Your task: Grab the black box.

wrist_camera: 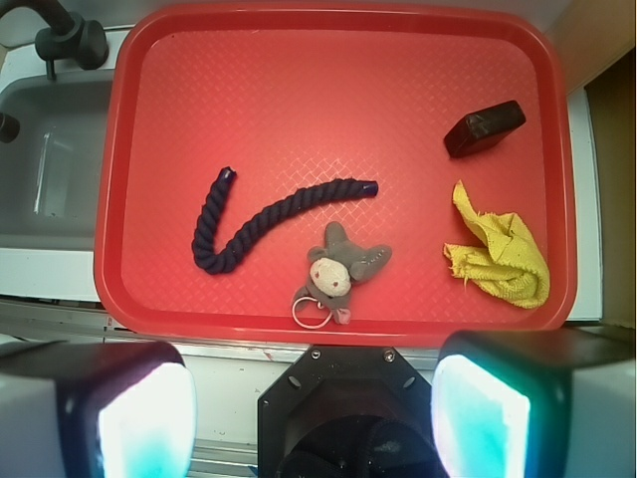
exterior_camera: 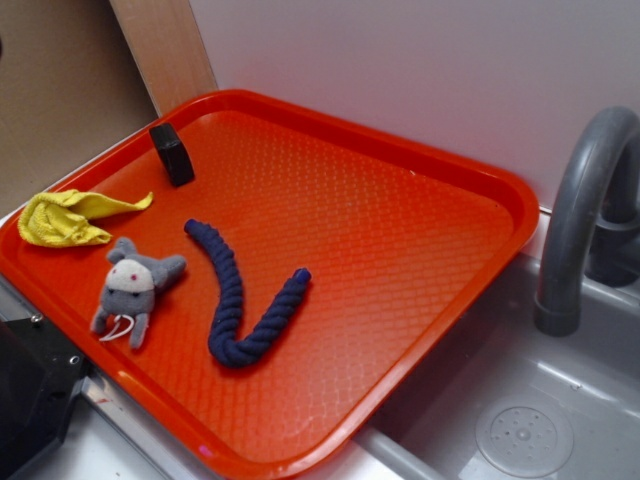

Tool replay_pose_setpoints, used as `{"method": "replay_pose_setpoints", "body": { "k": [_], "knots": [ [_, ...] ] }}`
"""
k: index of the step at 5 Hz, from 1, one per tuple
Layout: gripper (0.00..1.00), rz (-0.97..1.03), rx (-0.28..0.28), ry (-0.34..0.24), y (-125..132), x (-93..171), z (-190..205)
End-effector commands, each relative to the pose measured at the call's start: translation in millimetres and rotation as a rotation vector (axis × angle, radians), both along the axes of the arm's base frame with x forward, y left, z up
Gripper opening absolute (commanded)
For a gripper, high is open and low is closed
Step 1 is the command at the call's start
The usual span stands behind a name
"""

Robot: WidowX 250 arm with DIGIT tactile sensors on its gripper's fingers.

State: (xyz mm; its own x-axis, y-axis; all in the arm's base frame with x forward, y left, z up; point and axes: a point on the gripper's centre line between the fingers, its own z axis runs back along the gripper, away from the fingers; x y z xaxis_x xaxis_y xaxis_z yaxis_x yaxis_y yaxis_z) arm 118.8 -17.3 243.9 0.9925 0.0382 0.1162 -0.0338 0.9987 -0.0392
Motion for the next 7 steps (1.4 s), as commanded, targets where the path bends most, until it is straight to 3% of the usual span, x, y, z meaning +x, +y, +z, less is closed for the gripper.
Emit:
{"method": "replay_pose_setpoints", "body": {
  "k": [1,2,4,5,6,7],
  "knots": [
    [1.0,0.0,0.0,0.0,0,0,0],
    [1.0,0.247,0.086,0.072,31,26,-37],
    [1.0,0.748,0.006,-0.132,91,74,-81],
    [1.0,0.993,-0.157,-0.262,109,85,-111],
    [1.0,1.15,-0.123,-0.249,117,106,-132],
    [1.0,1.188,-0.068,-0.214,141,114,-146]
  ]
}}
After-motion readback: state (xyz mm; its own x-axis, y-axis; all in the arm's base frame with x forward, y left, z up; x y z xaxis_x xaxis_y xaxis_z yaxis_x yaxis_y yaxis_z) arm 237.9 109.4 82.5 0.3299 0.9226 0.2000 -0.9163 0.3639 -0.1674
